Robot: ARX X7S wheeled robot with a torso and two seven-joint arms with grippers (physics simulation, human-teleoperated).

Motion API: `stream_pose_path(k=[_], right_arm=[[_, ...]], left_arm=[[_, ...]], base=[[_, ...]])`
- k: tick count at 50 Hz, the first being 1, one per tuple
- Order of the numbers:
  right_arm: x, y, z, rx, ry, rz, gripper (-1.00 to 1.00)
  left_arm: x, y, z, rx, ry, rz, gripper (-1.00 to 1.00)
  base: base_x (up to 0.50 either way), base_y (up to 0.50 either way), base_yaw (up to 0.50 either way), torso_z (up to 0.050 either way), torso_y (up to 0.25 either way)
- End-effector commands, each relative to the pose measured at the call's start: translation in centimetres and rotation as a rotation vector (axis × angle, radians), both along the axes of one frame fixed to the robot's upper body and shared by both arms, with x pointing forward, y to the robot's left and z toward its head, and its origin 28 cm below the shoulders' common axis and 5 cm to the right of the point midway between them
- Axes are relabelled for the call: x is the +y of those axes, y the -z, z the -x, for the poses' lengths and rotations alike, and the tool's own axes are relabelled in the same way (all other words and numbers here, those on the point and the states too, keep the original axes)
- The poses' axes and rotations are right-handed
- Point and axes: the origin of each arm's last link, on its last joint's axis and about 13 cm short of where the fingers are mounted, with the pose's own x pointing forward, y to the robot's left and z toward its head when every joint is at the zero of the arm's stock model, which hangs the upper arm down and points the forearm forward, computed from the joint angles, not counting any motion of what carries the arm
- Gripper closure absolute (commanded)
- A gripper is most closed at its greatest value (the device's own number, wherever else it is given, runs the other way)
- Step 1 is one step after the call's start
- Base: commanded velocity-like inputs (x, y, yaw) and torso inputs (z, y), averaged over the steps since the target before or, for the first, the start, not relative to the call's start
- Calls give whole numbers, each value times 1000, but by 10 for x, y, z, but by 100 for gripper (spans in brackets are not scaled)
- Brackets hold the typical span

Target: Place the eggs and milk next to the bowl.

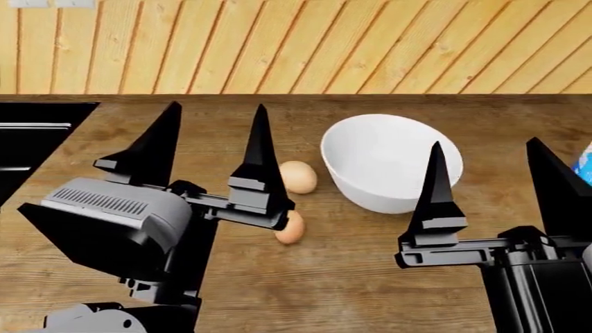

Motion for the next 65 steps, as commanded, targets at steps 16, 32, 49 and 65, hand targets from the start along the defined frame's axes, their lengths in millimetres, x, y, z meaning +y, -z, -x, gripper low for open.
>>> stream_pose_path(k=[16,32,49,65], right_arm=[[0,1,-1,4,4,-3,-100],[-1,2,0,4,9,-5,-100],[-5,8,-9,70,187,-41,-100],[-19,2,-15,140,413,-168,-100]], left_arm=[[1,-1,1,-4,-1,4,-100],[2,-1,0,-5,-4,5,-100],[3,-1,-1,-6,-11,6,-100],[4,-2,-2,-6,-10,8,-100]], base=[[0,-234,0,0,0],[0,-232,0,0,0],[0,-49,0,0,0],[0,0,0,0,0]])
